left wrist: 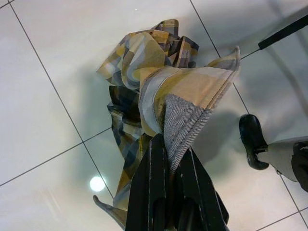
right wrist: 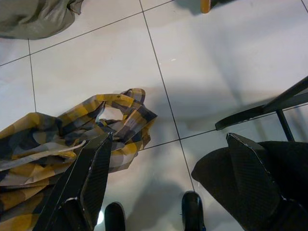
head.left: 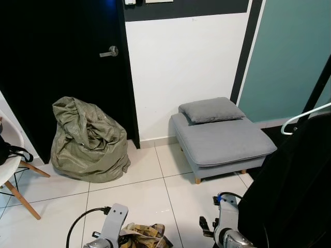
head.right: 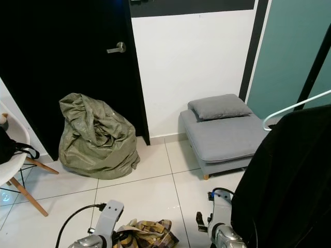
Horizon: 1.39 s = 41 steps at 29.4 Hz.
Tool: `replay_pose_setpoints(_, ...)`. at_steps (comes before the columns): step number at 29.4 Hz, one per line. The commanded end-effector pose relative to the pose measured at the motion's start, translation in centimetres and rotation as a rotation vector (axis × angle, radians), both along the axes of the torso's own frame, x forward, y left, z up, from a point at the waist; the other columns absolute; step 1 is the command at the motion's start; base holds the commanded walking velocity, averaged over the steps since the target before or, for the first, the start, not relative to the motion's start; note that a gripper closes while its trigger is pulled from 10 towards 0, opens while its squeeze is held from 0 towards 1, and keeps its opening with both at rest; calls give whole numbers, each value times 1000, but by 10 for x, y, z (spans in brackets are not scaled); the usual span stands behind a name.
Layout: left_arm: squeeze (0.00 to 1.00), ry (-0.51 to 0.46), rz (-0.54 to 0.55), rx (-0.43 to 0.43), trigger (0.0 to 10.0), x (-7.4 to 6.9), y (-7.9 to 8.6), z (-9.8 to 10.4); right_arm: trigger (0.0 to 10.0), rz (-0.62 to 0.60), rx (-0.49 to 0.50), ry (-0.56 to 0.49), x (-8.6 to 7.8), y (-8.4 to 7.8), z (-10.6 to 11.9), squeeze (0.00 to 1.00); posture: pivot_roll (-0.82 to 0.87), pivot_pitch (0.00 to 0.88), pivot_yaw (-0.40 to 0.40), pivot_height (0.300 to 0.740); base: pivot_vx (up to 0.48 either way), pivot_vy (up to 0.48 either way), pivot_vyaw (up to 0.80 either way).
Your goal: Hang hanger
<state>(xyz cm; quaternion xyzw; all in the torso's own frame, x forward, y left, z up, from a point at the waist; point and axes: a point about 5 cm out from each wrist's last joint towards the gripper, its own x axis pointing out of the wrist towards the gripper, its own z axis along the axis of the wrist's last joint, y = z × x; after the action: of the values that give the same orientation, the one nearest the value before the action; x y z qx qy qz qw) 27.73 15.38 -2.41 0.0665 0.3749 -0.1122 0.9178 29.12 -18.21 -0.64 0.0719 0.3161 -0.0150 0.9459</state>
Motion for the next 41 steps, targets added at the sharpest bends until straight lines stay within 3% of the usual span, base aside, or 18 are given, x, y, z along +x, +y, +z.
replay_pose_setpoints(1,0,-1,22,-8,10000,1,3,1,10000,-14,22,6,-1,2,-1,0,40,91,59,740,0,0,0)
replay_pose_setpoints(41,0,1,27,0,10000,3,5,2,10000,-15,18,17,1,3,0,0,61,101,56,740,0,0,0)
